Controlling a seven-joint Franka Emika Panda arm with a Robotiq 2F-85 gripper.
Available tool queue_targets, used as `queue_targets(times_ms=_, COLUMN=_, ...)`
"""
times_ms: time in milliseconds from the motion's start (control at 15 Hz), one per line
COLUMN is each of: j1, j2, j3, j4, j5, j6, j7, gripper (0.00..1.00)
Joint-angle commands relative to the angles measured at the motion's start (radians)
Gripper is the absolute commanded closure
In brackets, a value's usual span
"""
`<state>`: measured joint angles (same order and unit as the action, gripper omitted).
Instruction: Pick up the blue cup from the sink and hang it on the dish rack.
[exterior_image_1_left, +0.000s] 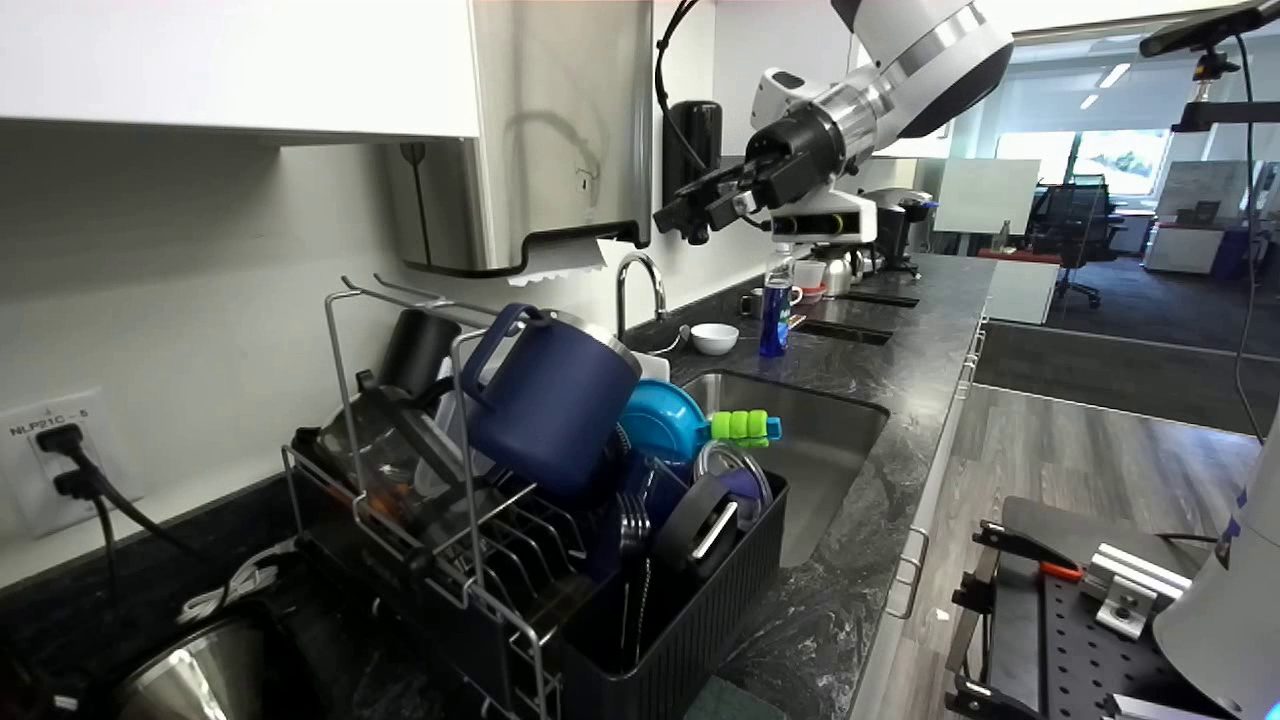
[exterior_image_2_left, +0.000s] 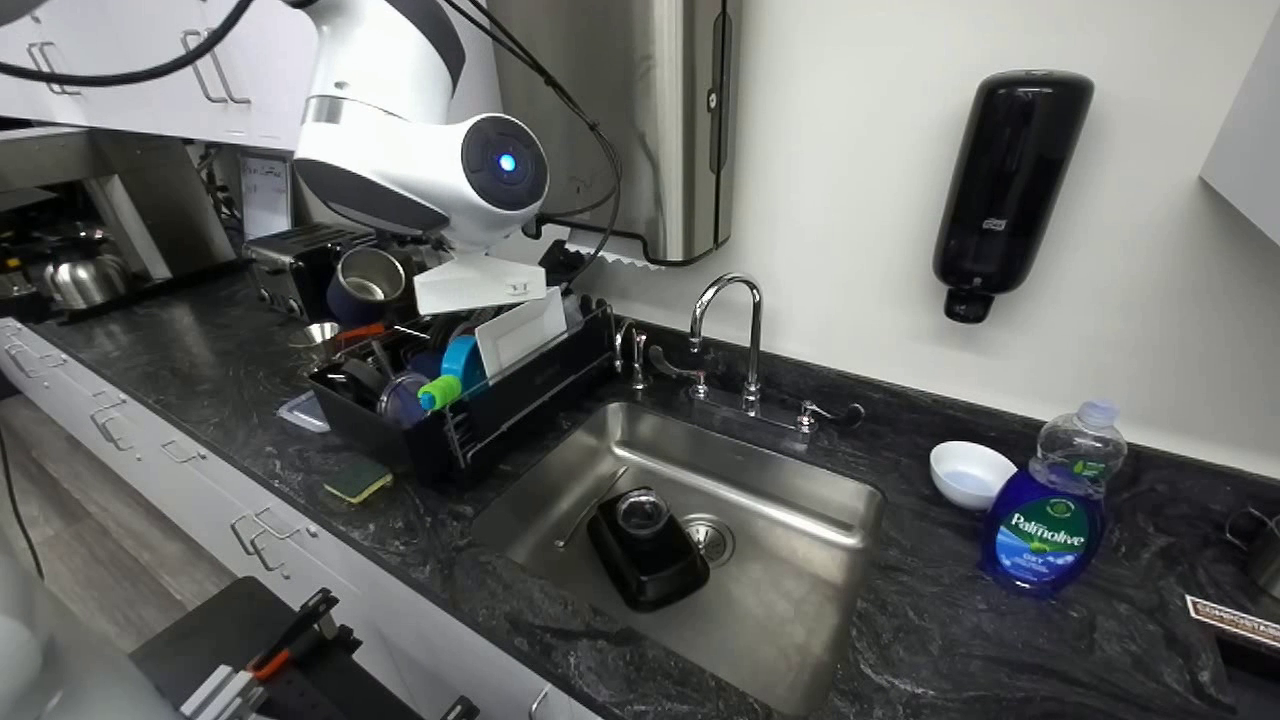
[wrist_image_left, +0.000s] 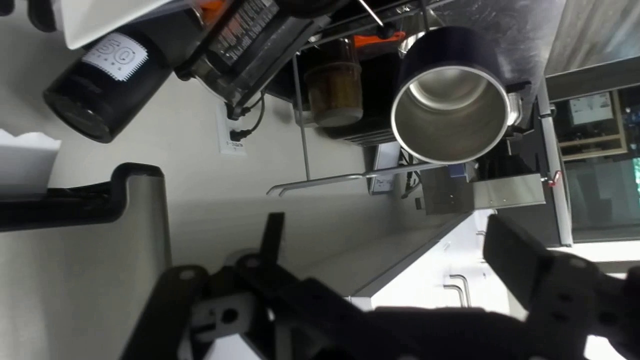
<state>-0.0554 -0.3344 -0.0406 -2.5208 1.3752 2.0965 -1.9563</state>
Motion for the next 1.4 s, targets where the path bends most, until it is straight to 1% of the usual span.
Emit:
queue_targets(times_ms=0, j1=-0.015, j2=-0.055, j3=0.032, j4=-0.044, j5=-0.034, j6=0.120, j7=0.030, gripper=0.00)
queue_targets(times_ms=400, j1=-0.018, j2=-0.076, j3=0.031, j4=-0.074, j5=-0.091, j6=0.281, j7=0.114, gripper=0.00)
queue_targets(times_ms=667, j1=-0.031, j2=-0.058, j3=0.021, j4=-0.079, j5=-0.139, j6=0.403, j7=0.191, gripper=0.00)
queue_targets(times_ms=800, j1=-0.034, j2=-0.038, j3=0.006, j4=-0.079, j5=-0.160, j6=0.441, j7=0.225, gripper=0.00)
queue_targets(times_ms=1000, j1=-0.038, j2=0.006, j3=-0.029, j4=-0.075, j5=-0.174, j6=0.454, j7=0.255, gripper=0.00)
queue_targets(times_ms=1333, j1=-0.048, j2=0.111, j3=-0.076, j4=-0.065, j5=-0.164, j6=0.478, j7=0.257, gripper=0.00)
